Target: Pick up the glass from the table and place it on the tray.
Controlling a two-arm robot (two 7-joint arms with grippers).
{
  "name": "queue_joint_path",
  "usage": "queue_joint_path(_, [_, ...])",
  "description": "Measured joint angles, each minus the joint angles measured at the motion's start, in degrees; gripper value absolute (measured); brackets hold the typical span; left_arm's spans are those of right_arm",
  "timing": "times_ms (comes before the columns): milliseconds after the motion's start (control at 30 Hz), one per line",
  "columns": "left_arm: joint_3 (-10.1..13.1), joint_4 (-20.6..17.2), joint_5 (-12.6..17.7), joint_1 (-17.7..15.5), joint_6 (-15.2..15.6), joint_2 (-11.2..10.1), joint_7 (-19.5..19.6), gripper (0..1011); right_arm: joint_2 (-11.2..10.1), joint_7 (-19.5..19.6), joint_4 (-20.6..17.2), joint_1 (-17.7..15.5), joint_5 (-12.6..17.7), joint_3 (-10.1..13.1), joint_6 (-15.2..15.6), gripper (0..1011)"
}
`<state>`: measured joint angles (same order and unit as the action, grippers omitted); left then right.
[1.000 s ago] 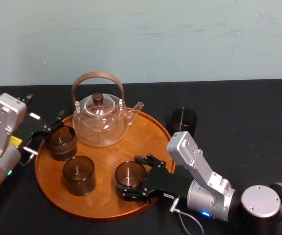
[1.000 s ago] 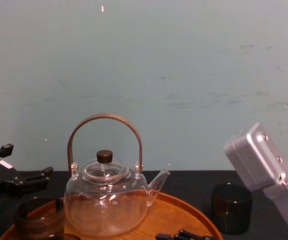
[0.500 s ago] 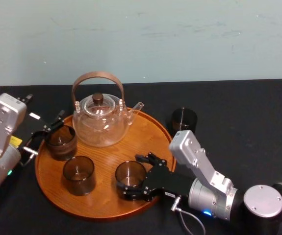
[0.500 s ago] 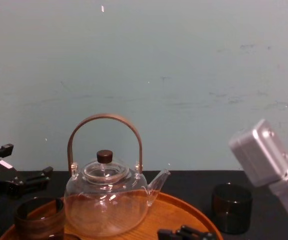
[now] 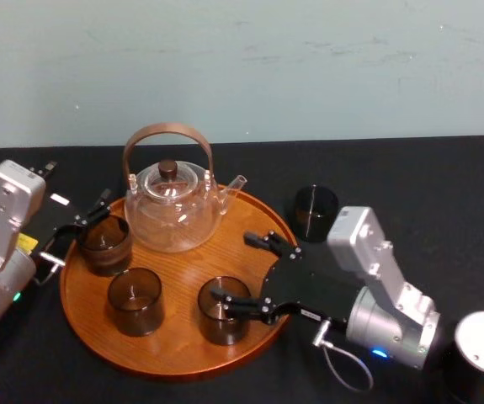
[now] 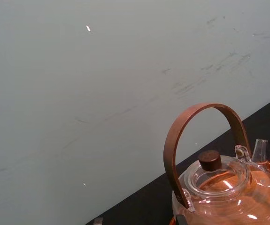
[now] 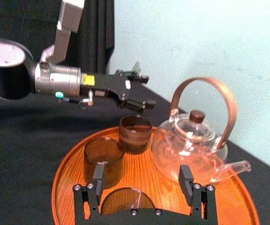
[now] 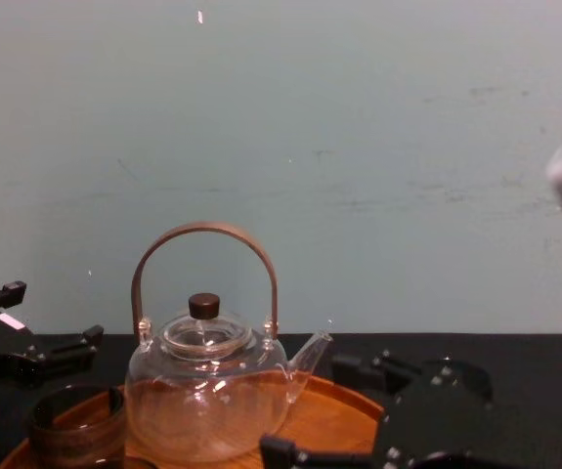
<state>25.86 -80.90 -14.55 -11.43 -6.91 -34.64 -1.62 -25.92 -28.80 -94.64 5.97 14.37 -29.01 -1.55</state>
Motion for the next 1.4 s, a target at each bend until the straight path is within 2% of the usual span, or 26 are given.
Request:
queue_joint_path(100, [0.00, 0.00, 0.00, 0.00, 0.00, 0.00, 0.00, 1001, -0.63, 0.06, -1.21, -0.72, 0.61, 0.82, -0.51, 1003])
queue_joint_path(300, [0.00, 0.00, 0.00, 0.00, 0.00, 0.00, 0.00, 1001, -2.51, 1.26, -3.83, -3.18, 2.11, 3.88, -1.42, 1002])
queue_joint_path(367, [0.00, 0.00, 0.00, 0.00, 0.00, 0.00, 0.00, 1001, -3.57, 2.42, -5.02, -4.91, 3.01, 6.10, -1.49, 1002])
queue_joint_path(433, [0.00, 0.00, 0.00, 0.00, 0.00, 0.00, 0.00, 1001, -3.79, 2.63, -5.19, -5.26, 3.17, 6.57, -1.50, 1002])
queue_joint_path(533, [0.00, 0.00, 0.00, 0.00, 0.00, 0.00, 0.00, 1002, -4.91, 3.98, -5.79, -7.24, 4.20, 9.47, -1.44, 1002])
queue_joint_path(767, [0.00, 0.00, 0.00, 0.00, 0.00, 0.00, 0.00, 1001, -5.91, 6.03, -4.13, -8.86, 6.32, 14.73, 0.68, 1003])
queue_joint_path(967, [0.00, 0.00, 0.00, 0.00, 0.00, 0.00, 0.00, 1001, -6.76, 7.50, -1.94, -7.80, 6.78, 18.14, 3.93, 1002])
queue_joint_path(1167, [0.00, 0.00, 0.00, 0.00, 0.00, 0.00, 0.00, 1001, -6.91, 8.09, 0.03, -6.04, 6.44, 19.48, 5.73, 1002])
queue_joint_path(1400, [0.00, 0.00, 0.00, 0.00, 0.00, 0.00, 0.00, 1001, -5.73, 7.07, 3.04, -3.04, 5.49, 18.25, 7.06, 1003])
